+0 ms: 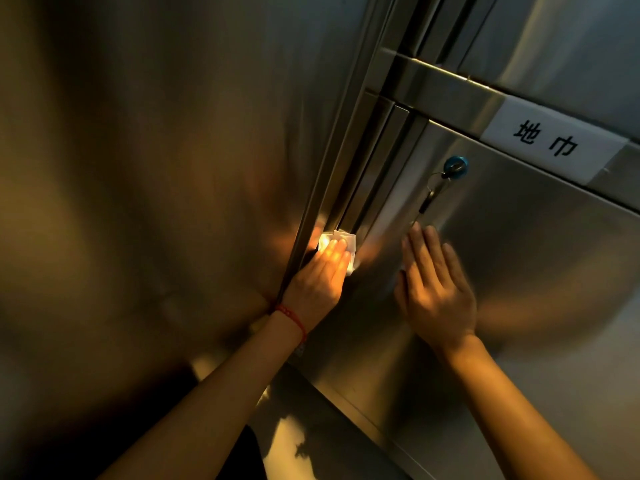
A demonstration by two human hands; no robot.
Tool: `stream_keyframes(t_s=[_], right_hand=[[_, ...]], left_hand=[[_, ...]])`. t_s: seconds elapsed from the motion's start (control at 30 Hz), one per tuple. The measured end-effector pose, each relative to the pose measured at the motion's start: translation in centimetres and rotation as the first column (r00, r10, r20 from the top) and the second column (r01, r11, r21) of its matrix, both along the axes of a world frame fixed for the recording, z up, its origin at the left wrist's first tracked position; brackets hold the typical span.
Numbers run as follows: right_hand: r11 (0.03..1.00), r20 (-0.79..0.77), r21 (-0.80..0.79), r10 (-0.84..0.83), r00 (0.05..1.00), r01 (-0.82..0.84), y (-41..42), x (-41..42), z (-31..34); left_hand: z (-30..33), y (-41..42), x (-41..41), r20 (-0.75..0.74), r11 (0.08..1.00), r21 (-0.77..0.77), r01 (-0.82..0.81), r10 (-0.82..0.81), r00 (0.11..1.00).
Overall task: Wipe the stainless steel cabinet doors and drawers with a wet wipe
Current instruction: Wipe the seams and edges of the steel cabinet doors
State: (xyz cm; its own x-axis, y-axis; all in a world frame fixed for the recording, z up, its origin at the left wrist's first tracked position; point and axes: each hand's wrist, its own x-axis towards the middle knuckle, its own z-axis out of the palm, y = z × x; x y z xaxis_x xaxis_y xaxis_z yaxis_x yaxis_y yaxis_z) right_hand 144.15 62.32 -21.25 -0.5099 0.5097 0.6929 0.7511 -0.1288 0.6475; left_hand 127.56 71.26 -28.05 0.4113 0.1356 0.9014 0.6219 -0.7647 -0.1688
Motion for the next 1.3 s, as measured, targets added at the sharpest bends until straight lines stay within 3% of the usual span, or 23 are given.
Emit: stream_keyframes(t_s=[0.2,0.57,0.83,1.07,1.3], right_hand=[[1.000,0.001,-0.003,-0.008,1.000,0.008,-0.1,0.1,0.0],[1.000,-0.003,0.008,-0.007,1.000,0.007,0.1,0.0,-0.1],[1.000,-0.005,0.014,0.002,1.000,-0.002,0.0,0.0,-0.1],[1.000,0.010,0.018,0.005,1.000,-0.005,0.0,-0.1,0.0],[1.000,0.011,0.011,-0.009,1.000,0.009,0.0,-0.1,-0.1]], left_hand=[[-0.7,0.0,0.0,0.009,1.000,0.012,-0.014,0.014,1.000],[-4.4,-0.3,-0.2,-0.106,0.993,-0.116,-0.033,0.021,0.994],[-6.3,-0.8,-0.6,-0.218,0.995,-0.043,-0.090,0.079,0.973],[-6.2,-1.1,-0.8,-0.260,0.988,-0.112,-0.105,0.073,0.963],[-4.7,-0.7,-0.4,-0.193,0.990,-0.079,-0.116,0.099,0.976]])
